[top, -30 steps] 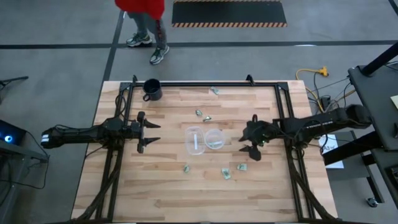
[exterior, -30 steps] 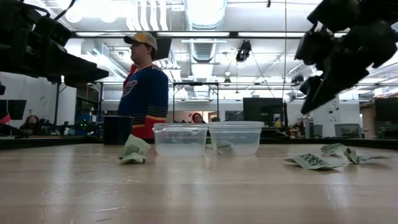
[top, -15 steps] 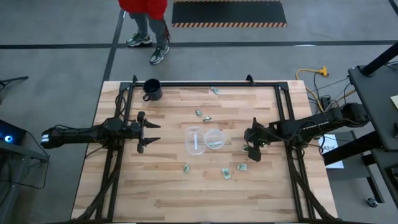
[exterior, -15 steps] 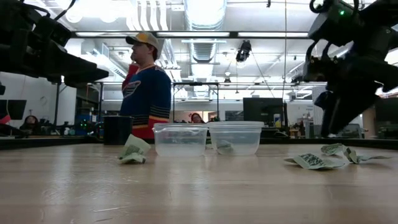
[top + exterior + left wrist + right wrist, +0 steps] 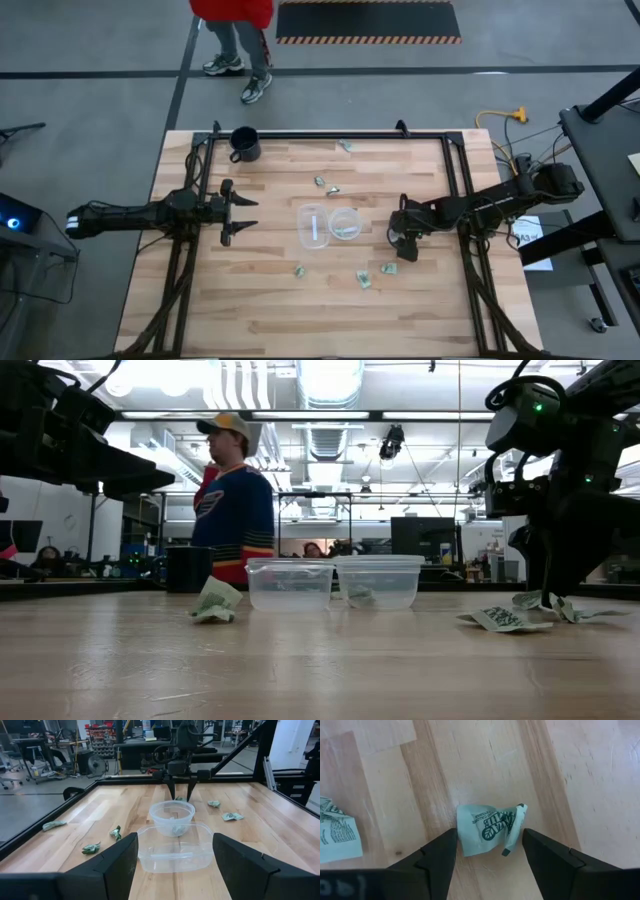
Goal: Pick and place Stevia / Truvia into bins
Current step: Put the green stevia packet into the right transparent container
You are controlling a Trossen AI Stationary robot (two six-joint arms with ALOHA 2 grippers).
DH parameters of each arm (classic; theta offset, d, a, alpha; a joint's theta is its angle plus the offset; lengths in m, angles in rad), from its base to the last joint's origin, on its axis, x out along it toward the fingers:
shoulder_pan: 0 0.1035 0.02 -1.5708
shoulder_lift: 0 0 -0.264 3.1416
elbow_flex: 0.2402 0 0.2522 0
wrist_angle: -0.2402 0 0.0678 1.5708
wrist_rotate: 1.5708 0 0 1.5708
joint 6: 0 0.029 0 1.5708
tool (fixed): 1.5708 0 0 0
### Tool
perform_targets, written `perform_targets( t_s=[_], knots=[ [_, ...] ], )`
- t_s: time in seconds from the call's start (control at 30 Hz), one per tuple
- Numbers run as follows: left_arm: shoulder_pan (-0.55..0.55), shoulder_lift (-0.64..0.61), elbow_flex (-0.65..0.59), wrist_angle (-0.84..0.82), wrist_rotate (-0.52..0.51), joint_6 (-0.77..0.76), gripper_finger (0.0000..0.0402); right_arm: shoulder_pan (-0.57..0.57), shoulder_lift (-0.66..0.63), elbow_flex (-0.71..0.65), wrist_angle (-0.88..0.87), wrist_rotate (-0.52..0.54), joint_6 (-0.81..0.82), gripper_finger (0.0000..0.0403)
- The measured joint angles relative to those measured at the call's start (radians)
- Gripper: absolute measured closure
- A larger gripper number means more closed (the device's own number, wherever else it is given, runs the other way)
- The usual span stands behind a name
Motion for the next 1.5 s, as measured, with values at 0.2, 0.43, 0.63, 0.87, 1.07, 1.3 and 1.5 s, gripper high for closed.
perform_targets(
  t_s=[0.2, 0.43, 0.63, 0.87, 1.07, 1.3, 1.5],
  knots=[
    [0.0, 0.0, 0.0, -0.001, 0.0, 0.0, 0.0162, -0.001, -0.041, -0.005, 0.0, -0.006, 0.0, 0.0203],
    [0.0, 0.0, 0.0, 0.0, 0.0, 0.0, 0.0162, -0.001, -0.057, -0.006, 0.0, 0.007, -0.004, 0.0259],
    [0.0, 0.0, 0.0, 0.0, 0.0, 0.0, 0.0162, -0.002, -0.042, -0.004, 0.006, 0.017, -0.026, 0.0358],
    [0.0, 0.0, 0.0, 0.0, 0.0, 0.0, 0.0162, -0.001, -0.042, -0.005, 0.022, 0.006, -0.071, 0.0394],
    [0.0, 0.0, 0.0, 0.0, 0.0, 0.0, 0.0162, 0.0, -0.042, -0.006, 0.178, -0.004, -0.15, 0.0395],
    [0.0, 0.0, 0.0, 0.0, 0.0, 0.0, 0.0162, -0.001, -0.042, -0.007, 0.429, 0.005, -0.27, 0.0395],
    [0.0, 0.0, 0.0, 0.0, 0.0, 0.0, 0.0162, -0.001, -0.042, -0.007, 0.558, 0.007, -0.296, 0.0395]
  ],
)
